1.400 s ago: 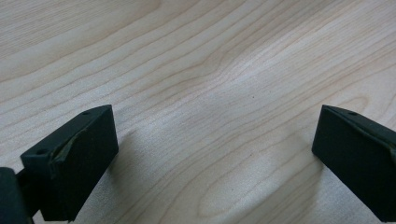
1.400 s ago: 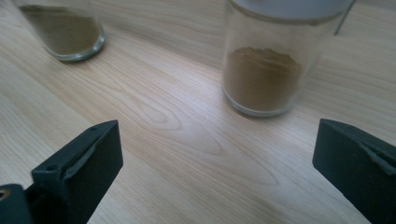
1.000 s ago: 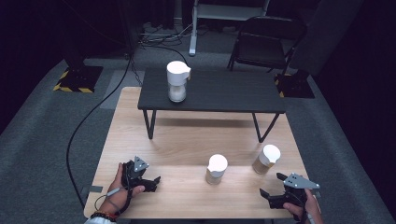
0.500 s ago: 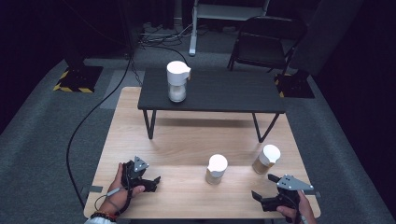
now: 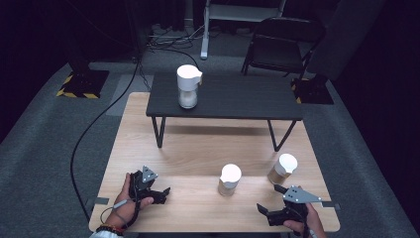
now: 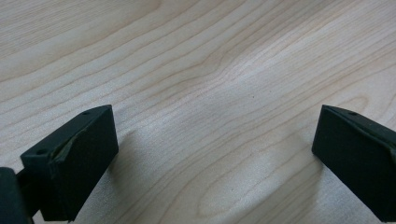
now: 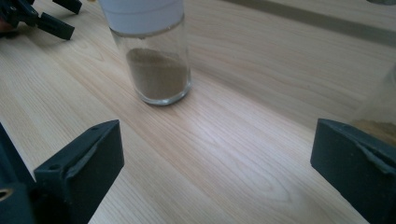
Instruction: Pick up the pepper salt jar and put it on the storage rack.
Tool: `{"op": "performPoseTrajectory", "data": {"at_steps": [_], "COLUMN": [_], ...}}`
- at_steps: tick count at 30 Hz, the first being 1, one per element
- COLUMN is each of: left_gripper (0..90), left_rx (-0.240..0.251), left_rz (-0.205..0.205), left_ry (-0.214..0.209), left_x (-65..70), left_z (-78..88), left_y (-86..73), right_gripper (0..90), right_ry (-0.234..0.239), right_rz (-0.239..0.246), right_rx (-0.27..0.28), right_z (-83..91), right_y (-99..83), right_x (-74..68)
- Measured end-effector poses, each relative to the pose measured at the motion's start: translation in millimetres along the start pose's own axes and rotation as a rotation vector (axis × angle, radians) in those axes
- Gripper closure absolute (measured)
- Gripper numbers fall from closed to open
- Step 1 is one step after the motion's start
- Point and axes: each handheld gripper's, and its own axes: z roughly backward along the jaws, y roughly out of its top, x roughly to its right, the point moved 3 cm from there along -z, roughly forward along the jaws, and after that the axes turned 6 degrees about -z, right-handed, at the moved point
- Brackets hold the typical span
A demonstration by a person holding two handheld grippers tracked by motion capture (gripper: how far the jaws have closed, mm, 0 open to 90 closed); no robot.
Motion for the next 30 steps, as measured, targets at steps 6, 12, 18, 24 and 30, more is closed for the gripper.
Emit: {"op": "performPoseTrajectory", "data": {"at_steps": [6, 12, 18, 24, 30], "left_gripper": [0.1, 0.1, 0.1, 0.1, 0.1], "left_rx": [0.001, 0.001, 0.001, 0.001, 0.001], "left_rz": [0.001, 0.001, 0.001, 0.001, 0.001], "left_ry": [0.0, 0.0, 0.0, 0.0, 0.0], "left_x": [0.2, 0.2, 0.2, 0.2, 0.1], "left_z": [0.0, 0.0, 0.0, 0.0, 0.0], "left_y": [-0.1, -0.1, -0.1, -0.1, -0.1], "right_gripper": [2.3, 2.3, 2.3, 2.3, 2.3], "right_ry": [0.003, 0.017, 0.033, 0.044, 0.051], "right_rz": [0.013, 0.011, 0.02, 0.033, 0.044], "right_rx": [0.011, 0.025, 0.023, 0.026, 0.033], "right_z": [-6.2, -13.4, -23.4, -34.3, -45.5], "right_y": [3.1, 4.3, 6.1, 11.3, 16.9], "right_x": [-7.8, -10.4, -11.9, -15.4, -19.7]}}
